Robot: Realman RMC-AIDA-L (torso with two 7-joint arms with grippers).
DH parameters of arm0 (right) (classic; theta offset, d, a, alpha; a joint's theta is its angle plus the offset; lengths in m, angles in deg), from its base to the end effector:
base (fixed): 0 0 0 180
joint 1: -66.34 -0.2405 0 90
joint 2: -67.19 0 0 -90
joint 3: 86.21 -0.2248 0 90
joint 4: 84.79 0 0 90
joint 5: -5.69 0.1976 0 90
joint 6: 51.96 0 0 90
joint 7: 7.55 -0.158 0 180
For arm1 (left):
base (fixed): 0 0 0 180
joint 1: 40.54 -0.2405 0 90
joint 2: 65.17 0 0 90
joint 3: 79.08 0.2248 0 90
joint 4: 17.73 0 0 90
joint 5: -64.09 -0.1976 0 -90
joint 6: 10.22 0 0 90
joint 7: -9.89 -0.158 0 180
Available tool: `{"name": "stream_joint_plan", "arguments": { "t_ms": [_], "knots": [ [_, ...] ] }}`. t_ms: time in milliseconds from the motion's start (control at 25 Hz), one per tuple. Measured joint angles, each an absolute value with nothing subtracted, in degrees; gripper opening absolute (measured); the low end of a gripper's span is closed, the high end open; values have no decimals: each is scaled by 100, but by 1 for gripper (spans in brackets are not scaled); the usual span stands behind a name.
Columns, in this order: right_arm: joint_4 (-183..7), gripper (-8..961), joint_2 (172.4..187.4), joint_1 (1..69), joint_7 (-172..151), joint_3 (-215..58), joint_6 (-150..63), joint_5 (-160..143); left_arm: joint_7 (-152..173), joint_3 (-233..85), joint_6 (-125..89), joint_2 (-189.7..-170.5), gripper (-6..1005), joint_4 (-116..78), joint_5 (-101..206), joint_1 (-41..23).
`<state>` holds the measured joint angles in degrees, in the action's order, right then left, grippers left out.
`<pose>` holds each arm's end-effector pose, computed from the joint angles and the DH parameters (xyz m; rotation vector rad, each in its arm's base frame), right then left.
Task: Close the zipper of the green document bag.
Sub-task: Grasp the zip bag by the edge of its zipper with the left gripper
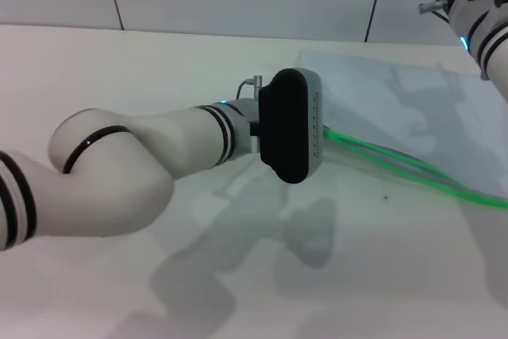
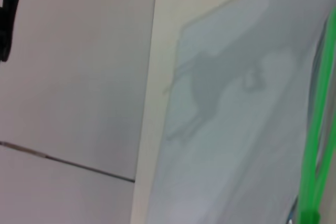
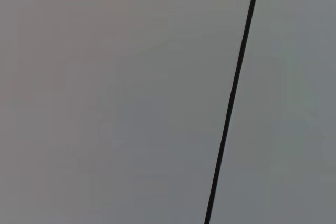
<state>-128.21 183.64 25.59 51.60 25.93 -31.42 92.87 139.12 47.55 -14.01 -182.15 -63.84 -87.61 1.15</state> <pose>0.1499 0.4495 -0.0055 -1.7496 0.4988 0.4004 -0.1348 0.3844 -0.1125 -2.3018 0.6143 0.2400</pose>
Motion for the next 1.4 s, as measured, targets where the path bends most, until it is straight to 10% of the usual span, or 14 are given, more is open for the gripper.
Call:
{"name": "stream_joint_plan", "arguments": {
  "t_ms": [680,1400],
  "knots": [
    [-12842,835,18364,2561,5160,2594,-3148,9287,13893,4860,-1308,-18215,495,-6235,-8599,198],
    [-12889,828,18364,2564,5160,2602,-3264,9260,13847,4889,-1165,-18215,109,-6132,-8549,293]
  ]
}}
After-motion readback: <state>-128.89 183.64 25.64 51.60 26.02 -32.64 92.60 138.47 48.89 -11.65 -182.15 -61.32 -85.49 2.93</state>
